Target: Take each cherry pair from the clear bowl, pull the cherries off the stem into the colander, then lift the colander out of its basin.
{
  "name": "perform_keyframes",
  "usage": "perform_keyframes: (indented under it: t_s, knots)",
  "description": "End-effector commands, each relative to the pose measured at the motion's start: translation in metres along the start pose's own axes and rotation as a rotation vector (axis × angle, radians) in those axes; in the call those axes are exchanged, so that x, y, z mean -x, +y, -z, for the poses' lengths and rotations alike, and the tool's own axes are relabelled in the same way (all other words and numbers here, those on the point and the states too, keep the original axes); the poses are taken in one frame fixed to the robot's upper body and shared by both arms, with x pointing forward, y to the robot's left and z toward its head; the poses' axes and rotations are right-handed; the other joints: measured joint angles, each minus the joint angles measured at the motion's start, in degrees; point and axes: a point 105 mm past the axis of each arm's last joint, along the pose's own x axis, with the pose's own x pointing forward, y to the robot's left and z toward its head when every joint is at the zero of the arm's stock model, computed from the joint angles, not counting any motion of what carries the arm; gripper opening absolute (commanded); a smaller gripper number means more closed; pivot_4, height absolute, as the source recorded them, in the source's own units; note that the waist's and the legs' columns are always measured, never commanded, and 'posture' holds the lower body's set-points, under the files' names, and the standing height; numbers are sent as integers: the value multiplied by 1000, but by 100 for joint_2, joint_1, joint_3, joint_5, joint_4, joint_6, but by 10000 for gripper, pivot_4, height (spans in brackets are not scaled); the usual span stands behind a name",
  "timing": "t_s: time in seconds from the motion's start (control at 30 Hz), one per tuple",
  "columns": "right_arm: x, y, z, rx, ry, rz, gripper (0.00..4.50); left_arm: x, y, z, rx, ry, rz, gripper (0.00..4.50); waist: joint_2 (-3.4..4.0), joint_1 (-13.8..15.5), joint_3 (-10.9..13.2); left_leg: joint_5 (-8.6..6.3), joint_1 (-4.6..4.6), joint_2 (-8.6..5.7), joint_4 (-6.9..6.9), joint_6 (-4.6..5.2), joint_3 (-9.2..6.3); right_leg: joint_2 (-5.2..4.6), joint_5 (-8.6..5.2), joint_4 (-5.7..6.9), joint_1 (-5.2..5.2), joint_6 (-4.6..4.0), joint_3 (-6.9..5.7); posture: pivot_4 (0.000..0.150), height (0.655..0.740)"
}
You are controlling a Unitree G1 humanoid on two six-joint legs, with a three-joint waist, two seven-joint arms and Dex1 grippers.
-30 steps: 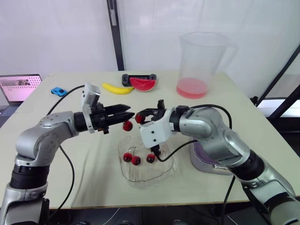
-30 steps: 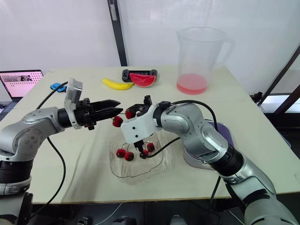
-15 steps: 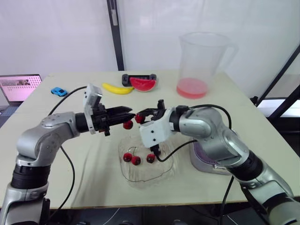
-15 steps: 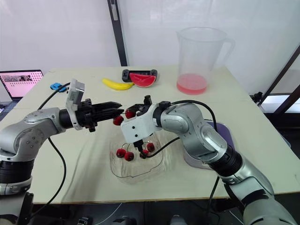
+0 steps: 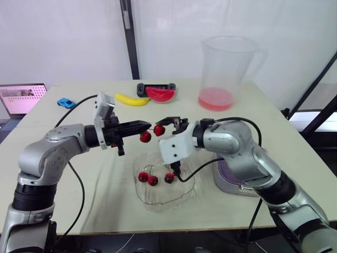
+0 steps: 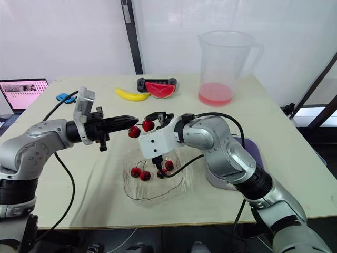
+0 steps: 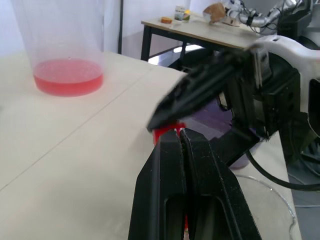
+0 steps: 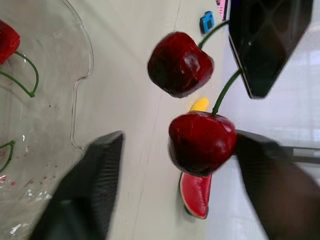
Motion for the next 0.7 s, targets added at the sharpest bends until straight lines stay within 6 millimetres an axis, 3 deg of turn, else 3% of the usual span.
perform_keyframes:
  t_s: [0.03,0.1,0.23,0.33,0.4,0.53,0.7]
  knots:
    - [25,-2,3,-242,-50,-42,44816,4,-1,-14,-52,-23,18,0,0,12,0,0,0,0,1,0,-2,0,0,0,3,0,-1,1500,7400]
    - [41,-5,12,-415,-51,-74,44816,4,-2,-17,-53,-43,46,0,0,22,0,0,0,0,4,0,-3,-1,0,-1,7,0,-2,1500,7400]
    - [62,-40,2,-749,-258,11,44816,2,-8,-18,-53,-46,114,0,0,-12,0,-2,0,1,4,4,-4,0,0,0,6,0,-3,1500,7400]
    - [69,-46,-3,-967,-365,-60,44816,-3,-12,-18,-49,-34,171,0,1,-11,0,-1,2,4,-5,2,-4,4,0,2,0,-1,-3,1500,7400]
    - [61,-45,9,-931,-312,5,44816,-6,-15,-18,-39,-27,206,0,0,-2,-1,-1,2,3,-4,2,-4,2,0,1,3,-1,-3,1500,7400]
    - [68,-35,-2,-994,-434,-98,44816,-13,-20,-16,-26,-16,258,0,0,21,0,-15,1,-3,4,27,-2,-3,0,0,8,0,-2,1500,7400]
    - [55,-16,3,-989,-360,-122,44816,-19,-26,-16,-12,-19,300,0,-1,-4,0,-14,1,-1,2,25,-3,-1,0,1,5,-1,-3,1500,7400]
